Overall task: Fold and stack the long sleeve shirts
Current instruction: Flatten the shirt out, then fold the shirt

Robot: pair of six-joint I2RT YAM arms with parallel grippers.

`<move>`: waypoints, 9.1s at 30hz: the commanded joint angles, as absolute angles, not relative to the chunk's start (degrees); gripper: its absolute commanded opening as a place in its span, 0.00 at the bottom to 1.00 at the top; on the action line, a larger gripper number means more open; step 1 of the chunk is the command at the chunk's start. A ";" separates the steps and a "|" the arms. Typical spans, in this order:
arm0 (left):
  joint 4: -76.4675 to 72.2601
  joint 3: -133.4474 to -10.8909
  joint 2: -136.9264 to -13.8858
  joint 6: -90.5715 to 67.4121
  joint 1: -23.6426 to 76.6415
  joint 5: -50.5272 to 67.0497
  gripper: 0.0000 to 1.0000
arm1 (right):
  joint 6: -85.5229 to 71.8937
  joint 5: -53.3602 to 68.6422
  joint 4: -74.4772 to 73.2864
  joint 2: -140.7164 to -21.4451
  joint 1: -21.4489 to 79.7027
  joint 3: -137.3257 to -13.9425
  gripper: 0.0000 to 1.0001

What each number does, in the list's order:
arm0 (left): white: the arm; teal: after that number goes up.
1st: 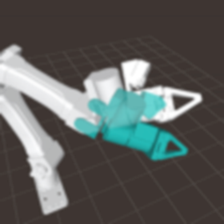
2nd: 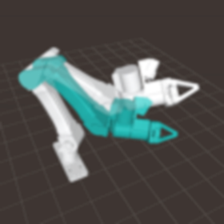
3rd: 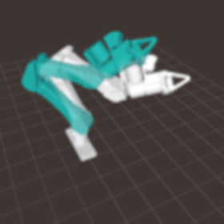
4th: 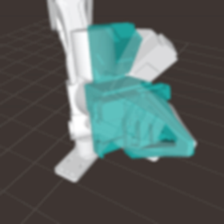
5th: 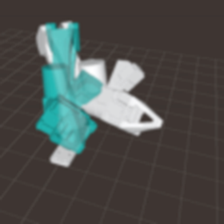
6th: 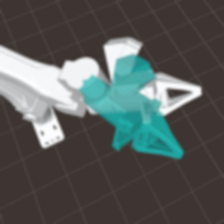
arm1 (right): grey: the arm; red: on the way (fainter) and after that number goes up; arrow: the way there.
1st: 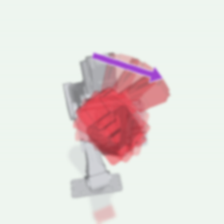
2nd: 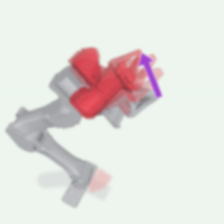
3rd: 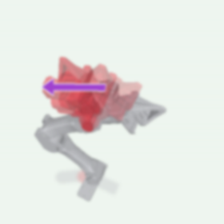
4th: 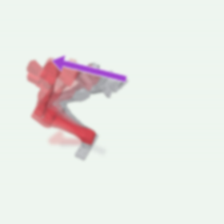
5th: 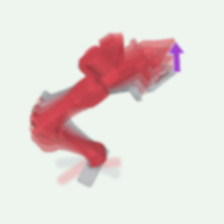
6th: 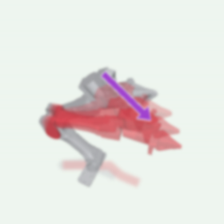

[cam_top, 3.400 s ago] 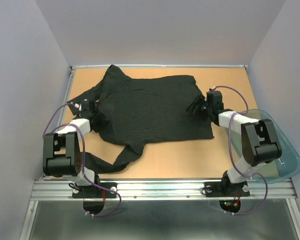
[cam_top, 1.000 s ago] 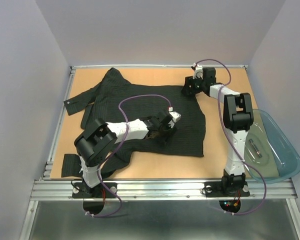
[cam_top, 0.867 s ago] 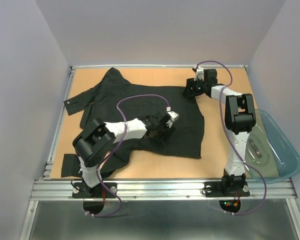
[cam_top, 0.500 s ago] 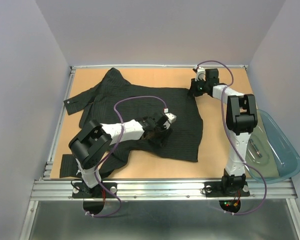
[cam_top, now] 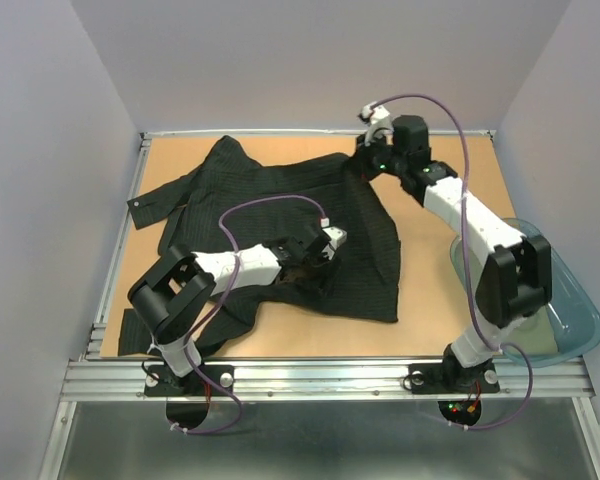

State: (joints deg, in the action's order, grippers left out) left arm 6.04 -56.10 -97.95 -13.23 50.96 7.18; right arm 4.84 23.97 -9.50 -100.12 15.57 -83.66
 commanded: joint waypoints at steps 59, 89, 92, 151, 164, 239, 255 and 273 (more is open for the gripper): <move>1.06 -46.84 -84.83 -11.78 52.03 20.30 0.71 | -6.49 -41.33 -22.93 -101.70 9.05 -88.95 0.90; 4.66 -69.69 -105.36 -26.45 6.77 1.85 0.82 | -26.72 0.18 -16.88 -84.72 9.32 -59.85 0.84; 4.66 -69.87 -107.92 -28.03 3.96 2.45 0.82 | -27.24 -1.93 -16.35 -86.39 9.32 -60.29 0.83; 2.11 -59.06 -101.86 -26.19 -10.37 5.19 0.82 | -35.95 -7.12 -7.47 -105.82 7.56 -61.61 0.39; 2.81 -59.24 -102.04 -26.37 -10.37 3.16 0.82 | -26.81 -10.89 -20.46 -94.85 7.56 -74.88 0.01; 3.16 -59.94 -102.04 -25.40 -10.02 2.72 0.82 | -27.16 37.98 -6.67 -90.10 -0.09 -65.92 0.45; 3.34 -60.03 -102.13 -25.31 -10.02 2.37 0.82 | -24.77 10.72 -19.61 -89.53 8.16 -67.06 0.45; 3.34 -60.29 -103.36 -26.37 -10.02 3.34 0.82 | -29.10 0.18 -8.79 -114.34 6.77 -74.70 0.45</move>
State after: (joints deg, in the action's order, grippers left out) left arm -0.34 -59.75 -102.26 -26.00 -10.22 2.87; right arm -30.65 3.49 -10.28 -110.45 8.25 -70.04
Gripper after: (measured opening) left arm 0.822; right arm 0.446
